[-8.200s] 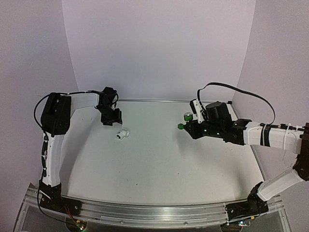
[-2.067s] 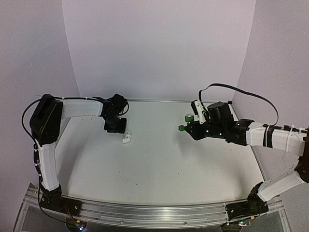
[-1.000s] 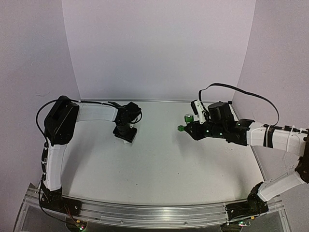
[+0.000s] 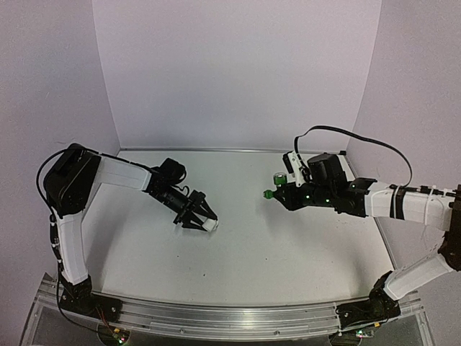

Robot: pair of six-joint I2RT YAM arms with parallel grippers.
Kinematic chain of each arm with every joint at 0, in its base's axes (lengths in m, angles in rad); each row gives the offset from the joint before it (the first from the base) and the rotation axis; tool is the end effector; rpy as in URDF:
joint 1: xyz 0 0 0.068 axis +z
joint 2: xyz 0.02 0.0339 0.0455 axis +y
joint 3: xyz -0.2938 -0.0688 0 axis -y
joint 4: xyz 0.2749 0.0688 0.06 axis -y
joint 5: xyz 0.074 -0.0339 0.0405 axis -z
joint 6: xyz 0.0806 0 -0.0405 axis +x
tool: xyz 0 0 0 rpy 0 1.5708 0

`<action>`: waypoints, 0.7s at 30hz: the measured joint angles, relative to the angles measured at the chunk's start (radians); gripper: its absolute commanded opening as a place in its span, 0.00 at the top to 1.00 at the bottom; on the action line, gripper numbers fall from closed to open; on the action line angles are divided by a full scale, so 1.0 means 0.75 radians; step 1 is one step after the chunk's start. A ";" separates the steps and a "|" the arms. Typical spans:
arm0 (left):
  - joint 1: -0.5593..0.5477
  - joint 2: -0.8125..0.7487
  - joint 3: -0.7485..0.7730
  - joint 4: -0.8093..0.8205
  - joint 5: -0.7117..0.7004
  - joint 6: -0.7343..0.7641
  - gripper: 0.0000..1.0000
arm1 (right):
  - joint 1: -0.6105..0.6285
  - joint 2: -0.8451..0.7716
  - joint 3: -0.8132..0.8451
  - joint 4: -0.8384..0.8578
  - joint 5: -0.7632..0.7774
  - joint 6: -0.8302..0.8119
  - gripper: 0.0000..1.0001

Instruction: Install the water faucets

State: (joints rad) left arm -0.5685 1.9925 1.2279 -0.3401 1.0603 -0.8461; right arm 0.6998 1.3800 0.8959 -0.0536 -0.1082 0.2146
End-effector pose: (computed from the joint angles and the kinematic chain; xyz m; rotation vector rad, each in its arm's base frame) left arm 0.3255 -0.2914 0.1333 0.0014 -2.4103 1.4318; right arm 0.2758 0.2436 0.2482 -0.5873 2.0948 0.6509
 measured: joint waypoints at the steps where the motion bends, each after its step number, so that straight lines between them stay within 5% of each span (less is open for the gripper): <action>1: 0.000 0.009 0.000 0.016 0.017 -0.009 0.88 | 0.000 0.000 0.000 0.000 -0.001 0.000 1.00; 12: 0.000 0.163 0.000 0.077 0.041 -0.006 0.84 | 0.000 0.000 0.000 0.000 -0.010 0.001 1.00; 21: 0.008 0.173 -0.021 0.123 0.049 0.031 0.40 | 0.000 0.000 0.000 0.000 -0.017 0.015 1.00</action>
State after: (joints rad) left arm -0.5621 2.1223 1.2121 -0.2478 1.0972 -0.8231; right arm 0.6998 1.3800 0.8959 -0.0536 -0.1211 0.2261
